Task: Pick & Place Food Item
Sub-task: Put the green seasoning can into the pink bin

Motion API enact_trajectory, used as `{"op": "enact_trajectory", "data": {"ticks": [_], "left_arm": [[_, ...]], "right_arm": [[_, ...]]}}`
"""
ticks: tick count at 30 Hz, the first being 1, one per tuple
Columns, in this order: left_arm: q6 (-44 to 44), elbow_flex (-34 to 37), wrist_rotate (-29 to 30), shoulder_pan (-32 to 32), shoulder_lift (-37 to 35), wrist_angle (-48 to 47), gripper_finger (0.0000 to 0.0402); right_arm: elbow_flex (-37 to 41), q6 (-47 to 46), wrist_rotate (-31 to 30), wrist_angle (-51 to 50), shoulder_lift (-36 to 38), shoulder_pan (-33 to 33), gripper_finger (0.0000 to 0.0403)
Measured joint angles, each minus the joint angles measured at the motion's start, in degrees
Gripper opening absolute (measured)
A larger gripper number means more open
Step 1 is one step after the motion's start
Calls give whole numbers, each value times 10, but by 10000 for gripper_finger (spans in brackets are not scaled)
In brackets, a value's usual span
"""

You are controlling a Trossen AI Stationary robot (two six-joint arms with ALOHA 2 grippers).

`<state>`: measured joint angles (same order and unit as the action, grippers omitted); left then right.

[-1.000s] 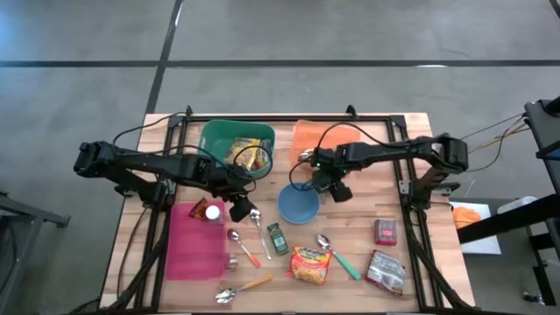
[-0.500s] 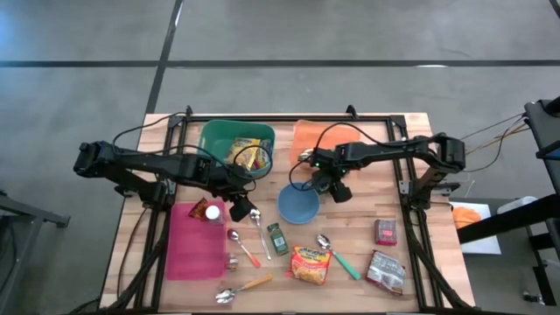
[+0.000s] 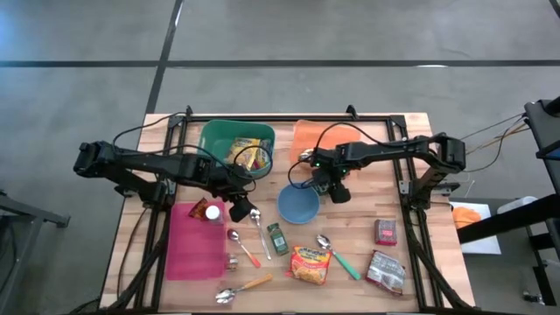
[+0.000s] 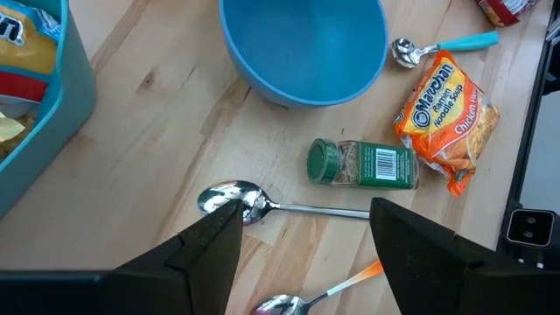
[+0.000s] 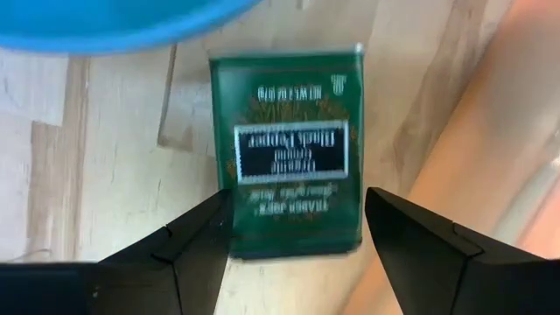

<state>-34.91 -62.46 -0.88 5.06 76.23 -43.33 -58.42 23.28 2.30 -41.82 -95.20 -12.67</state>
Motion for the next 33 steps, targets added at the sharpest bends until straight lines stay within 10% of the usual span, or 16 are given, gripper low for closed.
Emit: {"op": "enact_trajectory", "data": {"ticks": [19,33], "left_arm": [[0,0,-2,0,0,-2,250],[2,0,-2,0,0,-2,250]], "right_arm": [[-59,-23,-2,-34,1,0,259],[-49,-56,38,-43,1,0,390]]}}
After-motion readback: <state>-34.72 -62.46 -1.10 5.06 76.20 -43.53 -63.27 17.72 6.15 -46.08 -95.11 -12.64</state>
